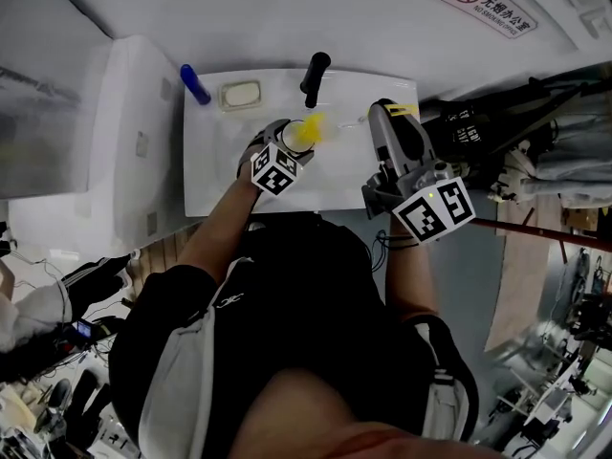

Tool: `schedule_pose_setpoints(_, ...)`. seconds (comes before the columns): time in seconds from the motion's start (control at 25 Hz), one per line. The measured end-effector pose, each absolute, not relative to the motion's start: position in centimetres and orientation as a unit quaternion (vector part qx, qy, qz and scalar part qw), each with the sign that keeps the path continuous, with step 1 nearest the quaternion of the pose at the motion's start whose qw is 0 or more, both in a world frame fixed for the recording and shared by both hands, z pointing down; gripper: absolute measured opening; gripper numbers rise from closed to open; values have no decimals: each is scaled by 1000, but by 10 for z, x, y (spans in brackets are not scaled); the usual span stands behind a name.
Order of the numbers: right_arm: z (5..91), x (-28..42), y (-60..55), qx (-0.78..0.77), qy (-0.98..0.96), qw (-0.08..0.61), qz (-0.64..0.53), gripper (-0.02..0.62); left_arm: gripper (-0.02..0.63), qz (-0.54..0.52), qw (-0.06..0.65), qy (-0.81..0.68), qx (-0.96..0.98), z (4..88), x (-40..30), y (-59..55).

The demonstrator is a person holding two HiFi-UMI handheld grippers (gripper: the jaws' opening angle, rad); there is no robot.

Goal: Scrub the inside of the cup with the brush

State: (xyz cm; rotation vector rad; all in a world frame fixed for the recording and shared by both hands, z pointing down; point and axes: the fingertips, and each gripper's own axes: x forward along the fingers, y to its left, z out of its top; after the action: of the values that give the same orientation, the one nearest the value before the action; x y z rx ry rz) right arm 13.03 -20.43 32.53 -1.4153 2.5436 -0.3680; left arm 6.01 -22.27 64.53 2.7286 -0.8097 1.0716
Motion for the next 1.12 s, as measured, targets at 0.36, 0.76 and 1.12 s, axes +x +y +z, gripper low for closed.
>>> schedule_pose_setpoints(0.36,369,94,-217,-438,890,32,-124,55,390,353,30,-250,901,636,70,-220)
schedule_pose_setpoints(0.76,410,71,-212,-377,912,-56,-155,57,390,365,19,-237,900,634,72,-216)
schedule_pose_setpoints(1.12,413,45,-216,-332,929,-72,-149,57,390,375,-17,-193,907,632,83,-198)
